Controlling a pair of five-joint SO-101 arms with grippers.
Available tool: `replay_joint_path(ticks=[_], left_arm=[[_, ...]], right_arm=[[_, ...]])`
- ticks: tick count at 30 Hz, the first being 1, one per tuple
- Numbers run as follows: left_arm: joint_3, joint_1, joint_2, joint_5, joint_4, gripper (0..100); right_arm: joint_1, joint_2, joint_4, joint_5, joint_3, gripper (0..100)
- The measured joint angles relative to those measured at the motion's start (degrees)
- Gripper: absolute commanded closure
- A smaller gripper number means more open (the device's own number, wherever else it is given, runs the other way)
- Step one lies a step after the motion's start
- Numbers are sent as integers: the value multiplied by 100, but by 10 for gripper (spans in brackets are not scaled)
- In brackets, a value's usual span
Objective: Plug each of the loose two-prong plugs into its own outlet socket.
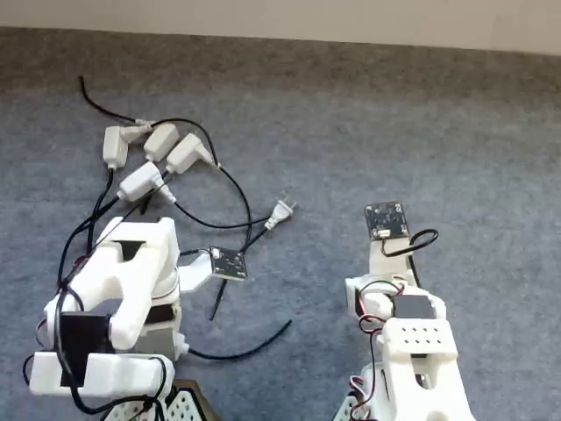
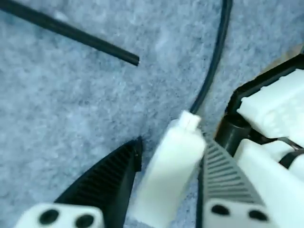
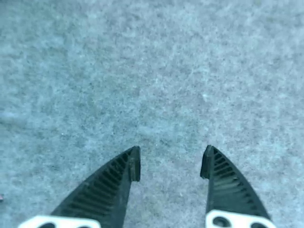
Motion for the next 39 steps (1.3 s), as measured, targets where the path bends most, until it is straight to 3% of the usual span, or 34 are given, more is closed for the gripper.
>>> replay_joint_path(ticks=[5,19,22,25,34,39], left_arm=[[-88,0,53,-9,9,998],[-1899,-9,105,413,-431,988],[-2013,-9,105,413,-431,960],[-1952,-9,105,413,-431,999],[-1908,914,105,413,1011,994],[-1908,1011,105,413,774,835]], right_arm=[[0,0,0,0,0,789],[0,0,0,0,18,789],[0,0,0,0,18,789],[0,0,0,0,18,789],[0,0,0,149,123,789],[0,0,0,149,123,789]])
